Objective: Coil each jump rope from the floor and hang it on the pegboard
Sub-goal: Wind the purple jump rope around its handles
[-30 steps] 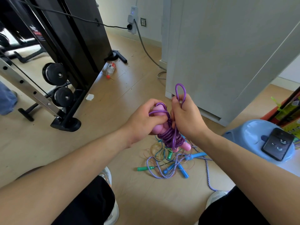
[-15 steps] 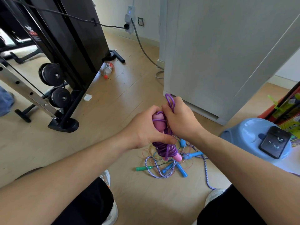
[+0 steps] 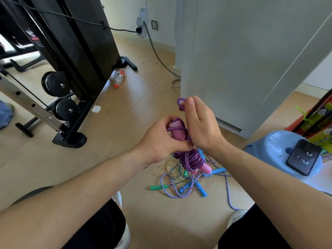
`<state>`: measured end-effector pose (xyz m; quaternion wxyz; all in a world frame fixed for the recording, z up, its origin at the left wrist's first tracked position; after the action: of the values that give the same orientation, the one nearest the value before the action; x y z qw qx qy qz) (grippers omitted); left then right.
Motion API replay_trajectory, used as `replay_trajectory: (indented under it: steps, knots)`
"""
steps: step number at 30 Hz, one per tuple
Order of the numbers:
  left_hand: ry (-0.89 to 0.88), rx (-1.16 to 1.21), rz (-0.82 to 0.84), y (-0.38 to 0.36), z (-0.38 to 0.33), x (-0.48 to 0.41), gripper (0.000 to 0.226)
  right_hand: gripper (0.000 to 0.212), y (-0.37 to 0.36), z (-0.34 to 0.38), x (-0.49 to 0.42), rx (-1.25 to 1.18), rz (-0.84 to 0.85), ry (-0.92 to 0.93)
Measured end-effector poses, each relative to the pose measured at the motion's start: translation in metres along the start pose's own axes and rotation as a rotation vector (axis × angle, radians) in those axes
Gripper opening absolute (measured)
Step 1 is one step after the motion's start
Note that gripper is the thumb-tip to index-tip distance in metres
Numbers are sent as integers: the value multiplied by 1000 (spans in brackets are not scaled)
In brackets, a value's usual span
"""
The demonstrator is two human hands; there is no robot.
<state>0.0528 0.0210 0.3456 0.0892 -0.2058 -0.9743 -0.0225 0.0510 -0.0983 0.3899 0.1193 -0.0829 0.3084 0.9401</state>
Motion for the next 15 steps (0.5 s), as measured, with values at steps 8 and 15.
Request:
replay_trajectory:
  steps: [8, 15]
  knots:
    - [-22, 13, -130, 24, -2, -5, 62, 11, -5, -11, 8, -229, 173, -132]
    - [-103, -2, -213, 35, -12, -5, 50, 7, 6, -16, 12, -48, 115, -119]
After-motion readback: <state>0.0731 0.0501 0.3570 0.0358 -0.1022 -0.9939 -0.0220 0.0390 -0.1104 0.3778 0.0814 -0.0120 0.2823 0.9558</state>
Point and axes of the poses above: each hand's wrist, its own x-axis away from the middle knuckle, its own y-axis out of the back of the hand, z = x × y, the point moved 8 cm from there along -x, towards the middle knuckle, and after that the axes turned 12 degrees about x, right-handed, at the moved point
